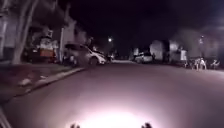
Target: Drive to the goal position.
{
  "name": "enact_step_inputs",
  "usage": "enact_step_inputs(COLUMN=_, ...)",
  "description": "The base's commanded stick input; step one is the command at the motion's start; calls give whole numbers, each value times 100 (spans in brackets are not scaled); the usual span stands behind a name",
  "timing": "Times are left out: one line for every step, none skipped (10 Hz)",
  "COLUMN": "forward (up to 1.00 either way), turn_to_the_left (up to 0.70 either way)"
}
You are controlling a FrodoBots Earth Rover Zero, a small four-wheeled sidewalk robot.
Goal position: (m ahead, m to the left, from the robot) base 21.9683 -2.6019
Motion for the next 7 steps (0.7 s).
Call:
enact_step_inputs(forward=70, turn_to_the_left=0)
enact_step_inputs(forward=70, turn_to_the_left=0)
enact_step_inputs(forward=70, turn_to_the_left=0)
enact_step_inputs(forward=70, turn_to_the_left=0)
enact_step_inputs(forward=70, turn_to_the_left=0)
enact_step_inputs(forward=70, turn_to_the_left=0)
enact_step_inputs(forward=70, turn_to_the_left=0)
